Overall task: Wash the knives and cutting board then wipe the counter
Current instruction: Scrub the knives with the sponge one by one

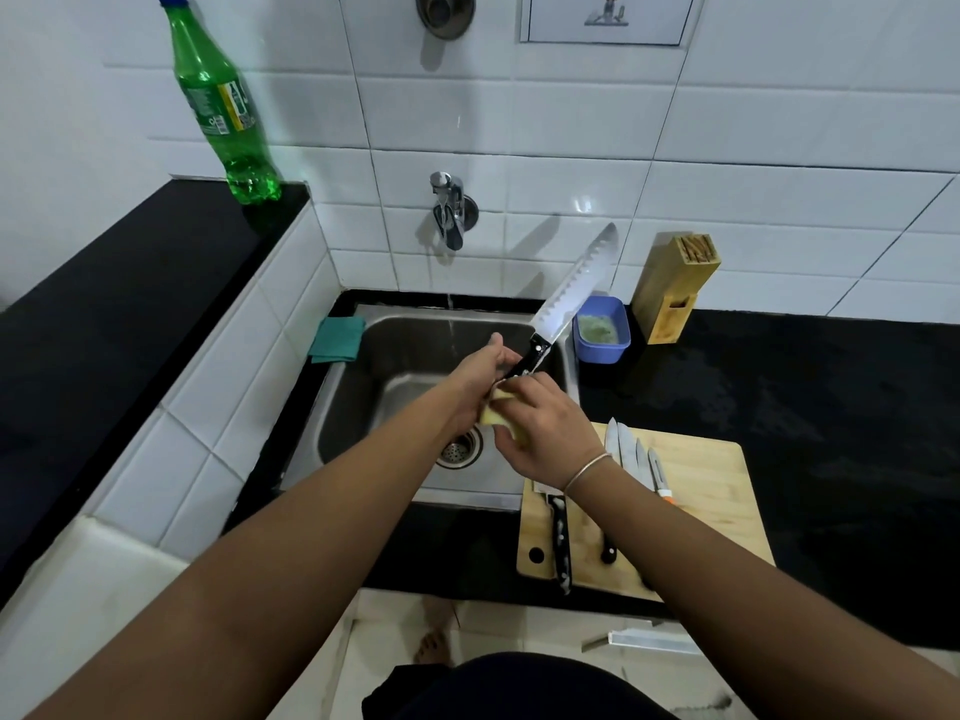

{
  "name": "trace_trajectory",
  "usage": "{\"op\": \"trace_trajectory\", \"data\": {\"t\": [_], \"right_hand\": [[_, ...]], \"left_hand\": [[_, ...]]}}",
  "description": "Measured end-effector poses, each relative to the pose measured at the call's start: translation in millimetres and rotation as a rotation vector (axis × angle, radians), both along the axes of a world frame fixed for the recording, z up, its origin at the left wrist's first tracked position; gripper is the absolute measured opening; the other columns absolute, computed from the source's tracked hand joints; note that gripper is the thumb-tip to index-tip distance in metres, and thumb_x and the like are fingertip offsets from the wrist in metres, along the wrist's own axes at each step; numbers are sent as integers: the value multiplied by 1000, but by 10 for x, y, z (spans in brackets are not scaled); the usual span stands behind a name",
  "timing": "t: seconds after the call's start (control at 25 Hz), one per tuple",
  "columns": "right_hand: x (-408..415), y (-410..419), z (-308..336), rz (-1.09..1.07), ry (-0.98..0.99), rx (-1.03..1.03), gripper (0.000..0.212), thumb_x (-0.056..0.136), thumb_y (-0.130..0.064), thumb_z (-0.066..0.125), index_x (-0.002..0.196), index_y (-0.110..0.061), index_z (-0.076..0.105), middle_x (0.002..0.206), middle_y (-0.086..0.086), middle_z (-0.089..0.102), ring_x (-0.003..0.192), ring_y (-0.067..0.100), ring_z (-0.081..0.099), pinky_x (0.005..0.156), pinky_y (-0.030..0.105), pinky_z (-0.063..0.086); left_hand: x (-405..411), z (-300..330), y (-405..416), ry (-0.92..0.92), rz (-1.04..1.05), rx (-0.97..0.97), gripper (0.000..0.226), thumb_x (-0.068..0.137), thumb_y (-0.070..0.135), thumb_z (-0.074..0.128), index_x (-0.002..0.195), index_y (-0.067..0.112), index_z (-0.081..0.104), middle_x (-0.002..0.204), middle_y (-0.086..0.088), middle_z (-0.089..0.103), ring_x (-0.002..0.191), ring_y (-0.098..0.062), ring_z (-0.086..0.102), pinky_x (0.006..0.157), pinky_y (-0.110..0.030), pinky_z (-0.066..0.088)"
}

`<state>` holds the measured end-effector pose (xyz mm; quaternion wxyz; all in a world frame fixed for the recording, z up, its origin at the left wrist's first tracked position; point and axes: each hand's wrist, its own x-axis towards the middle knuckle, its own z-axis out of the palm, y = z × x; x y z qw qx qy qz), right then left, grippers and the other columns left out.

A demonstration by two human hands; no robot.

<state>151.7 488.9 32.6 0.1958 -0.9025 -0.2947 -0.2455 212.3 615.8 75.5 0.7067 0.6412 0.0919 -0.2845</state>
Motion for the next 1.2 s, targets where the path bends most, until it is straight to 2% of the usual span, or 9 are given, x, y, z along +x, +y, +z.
{"op": "trace_trajectory", "data": {"t": [0.24,0.4,0.6,0.72,0.8,0.92,1.0,1.08,1.2], "right_hand": [[124,2,74,-92,-30,31,23,78,-18,66,98,-6,69,109,12,61,95,28,55,78,39,53],[323,36,227,-391,90,249,22,79,-17,70,98,-4,71,104,13,62,98,31,55,87,41,50],[238,-59,114,0,29,3,25,81,-12,69,104,-2,71,107,16,62,99,32,55,91,40,49],[438,-101,242,-283,150,194,21,82,-11,70,101,-2,73,107,16,64,101,35,55,91,49,48],[487,52,255,-290,125,169,18,84,-13,67,99,-4,72,106,15,64,100,33,54,91,48,48],[465,-147,158,-36,5,7,21,87,-13,65,103,-2,71,110,17,65,102,33,55,93,45,47],[560,-348,176,-237,84,128,18,87,-11,66,101,0,72,109,19,65,102,37,55,92,49,47],[611,-269,230,-390,140,209,15,87,-10,65,98,-1,71,108,19,65,101,38,53,92,48,46],[565,-179,156,-123,19,-4,20,91,-17,62,105,-4,69,110,15,64,102,31,54,92,40,44]], "left_hand": [[15,-15,-14,-130,-6,166,67,105,57,11,82,16,58,73,-3,58,69,-13,53,67,-30,43],[21,-87,-31,-166,48,231,71,103,61,8,73,14,52,64,-7,51,59,-20,46,58,-33,38],[43,-187,109,-327,58,507,83,100,62,-1,68,12,58,68,-7,62,72,-25,58,80,-41,47],[-24,-174,141,-489,14,721,88,98,65,-4,76,14,65,73,-4,69,74,-21,65,80,-39,50],[-30,-148,153,-603,9,820,83,97,67,-4,70,20,60,78,-7,70,81,-25,68,83,-43,52],[-42,-116,267,-698,7,917,91,94,68,-7,72,17,66,75,-7,69,77,-25,66,78,-41,53],[-38,-148,331,-737,15,976,95,92,68,-6,79,13,70,73,-6,67,71,-22,62,69,-38,50],[-37,-164,338,-766,33,991,87,97,66,2,69,12,64,67,-5,63,63,-20,57,59,-34,41],[-15,-144,399,-800,36,977,67,103,58,20,58,18,50,58,0,54,56,-18,53,56,-34,36]]}}
